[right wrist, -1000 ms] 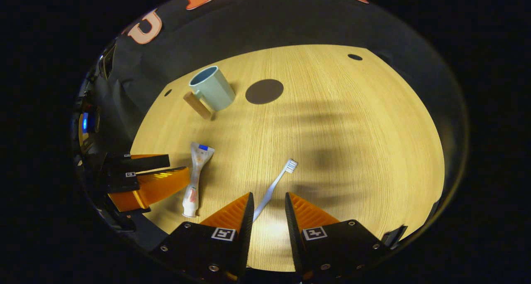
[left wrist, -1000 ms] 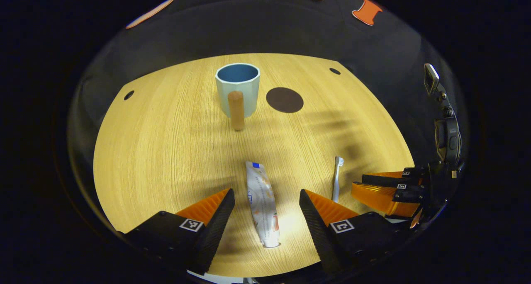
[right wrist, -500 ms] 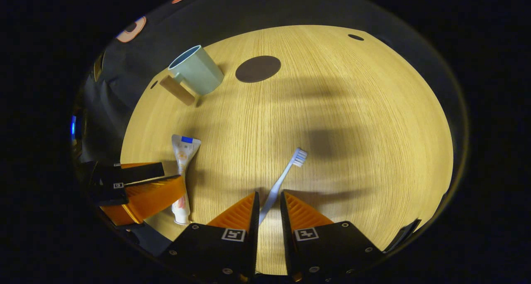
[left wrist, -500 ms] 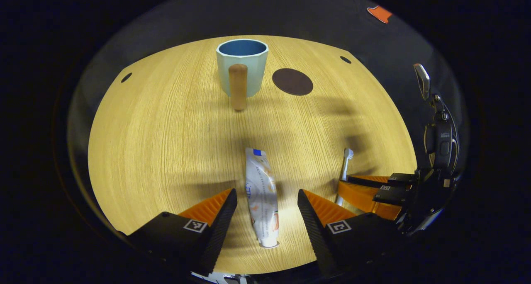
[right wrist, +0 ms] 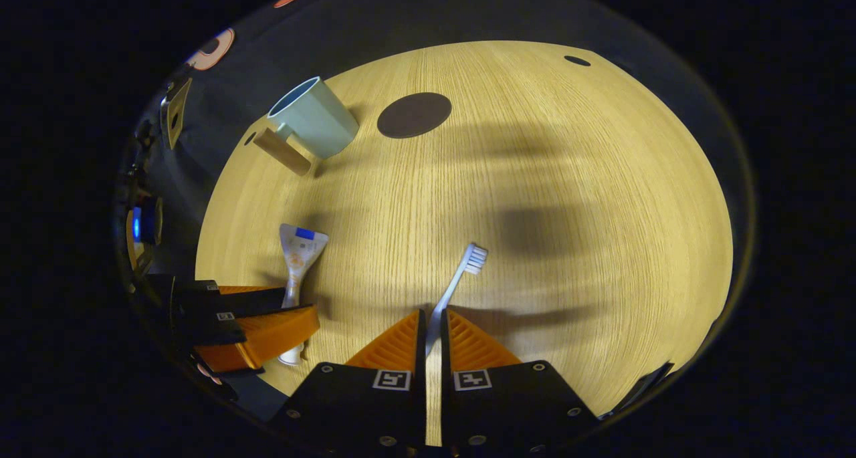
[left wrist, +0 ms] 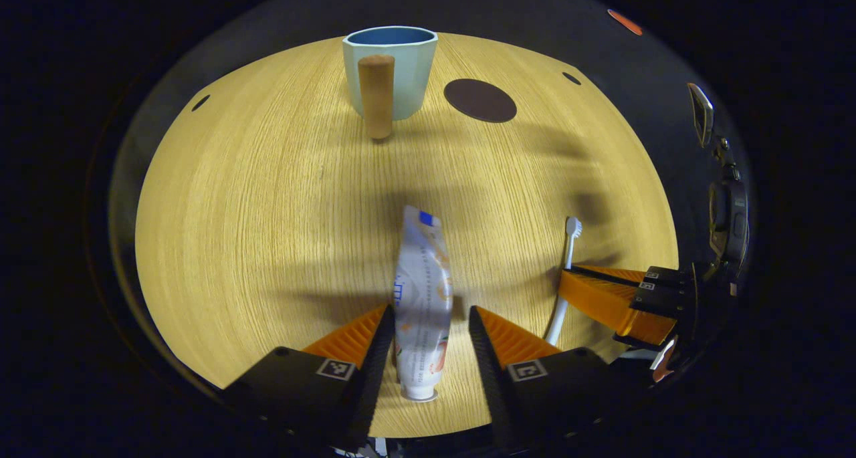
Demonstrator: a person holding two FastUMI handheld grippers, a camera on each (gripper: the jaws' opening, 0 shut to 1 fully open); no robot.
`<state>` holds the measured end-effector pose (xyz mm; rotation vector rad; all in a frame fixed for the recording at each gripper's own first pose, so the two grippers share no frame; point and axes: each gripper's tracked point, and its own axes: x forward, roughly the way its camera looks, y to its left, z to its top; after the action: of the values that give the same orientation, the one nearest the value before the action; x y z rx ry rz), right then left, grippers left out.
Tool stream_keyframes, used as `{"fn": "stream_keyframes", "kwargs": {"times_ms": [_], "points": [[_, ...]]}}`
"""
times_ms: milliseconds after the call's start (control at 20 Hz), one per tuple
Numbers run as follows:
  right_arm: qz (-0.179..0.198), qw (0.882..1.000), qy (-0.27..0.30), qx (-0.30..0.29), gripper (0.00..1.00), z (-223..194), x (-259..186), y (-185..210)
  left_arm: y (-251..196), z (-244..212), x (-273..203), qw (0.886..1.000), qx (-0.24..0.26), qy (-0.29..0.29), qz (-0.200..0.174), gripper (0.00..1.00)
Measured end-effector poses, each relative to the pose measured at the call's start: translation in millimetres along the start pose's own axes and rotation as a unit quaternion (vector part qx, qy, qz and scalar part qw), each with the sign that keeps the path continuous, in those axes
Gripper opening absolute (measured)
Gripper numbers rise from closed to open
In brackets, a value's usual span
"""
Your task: Put the toothbrush and toothpaste on the desktop into the cup, then pick up the cup and place it on the coaster on the desktop.
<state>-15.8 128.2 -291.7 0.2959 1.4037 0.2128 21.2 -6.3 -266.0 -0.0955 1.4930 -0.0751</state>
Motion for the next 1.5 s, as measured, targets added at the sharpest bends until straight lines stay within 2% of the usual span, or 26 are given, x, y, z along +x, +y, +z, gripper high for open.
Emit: {"fn": "stream_keyframes", "kwargs": {"times_ms": [50, 150, 250, 500, 550, 600, 650, 700, 750, 800, 1200, 1400, 1500], "points": [[0.003, 1.0, -0.004, -0.001, 0.07, 2, 0, -1, 1, 1, -3, 1.0, -0.001, 0.0, 0.0, 0.5], [0.011, 1.0, -0.011, -0.006, 0.07, 2, -1, -1, 6, 7, -3, 1.0, 0.008, -0.013, 0.0, 0.52], [0.018, 1.0, -0.02, -0.004, 0.07, 4, -1, -3, 7, 10, -1, 1.0, 0.009, -0.025, -0.01, 0.42], [0.029, 0.999, -0.035, -0.008, 0.07, 7, 0, -3, 4, 20, -3, 0.999, 0.022, -0.047, -0.014, 0.42], [0.029, 0.999, -0.037, -0.009, 0.07, 8, 0, -3, 2, 20, -4, 0.999, 0.024, -0.043, -0.015, 0.31], [0.031, 0.999, -0.038, -0.011, 0.07, 8, 0, -3, 0, 23, -3, 0.998, 0.022, -0.05, -0.019, 0.32], [0.037, 0.998, -0.041, -0.012, 0.07, 8, 0, -1, 0, 24, -2, 0.998, 0.021, -0.054, -0.023, 0.24], [0.048, 0.998, -0.042, -0.008, 0.07, 9, 0, 3, -1, 26, -2, 0.998, 0.028, -0.055, -0.028, 0.23], [0.056, 0.998, -0.042, -0.005, 0.05, 9, -1, 4, 1, 26, -3, 0.997, 0.02, -0.065, -0.033, 0.27], [0.057, 0.997, -0.043, -0.004, 0.05, 10, 0, 3, 1, 25, -6, 0.997, 0.023, -0.061, -0.038, 0.16], [0.104, 0.99, -0.094, -0.008, 0.02, 26, -14, 17, 3, 27, -8, 0.99, 0.022, -0.129, -0.054, 0.15], [0.133, 0.982, -0.136, -0.009, 0.02, 41, -29, 24, 2, 37, -15, 0.976, 0.032, -0.2, -0.077, 0.15], [0.145, 0.977, -0.154, -0.011, 0.02, 49, -37, 29, 3, 45, -25, 0.968, 0.043, -0.237, -0.076, 0.15]]}}
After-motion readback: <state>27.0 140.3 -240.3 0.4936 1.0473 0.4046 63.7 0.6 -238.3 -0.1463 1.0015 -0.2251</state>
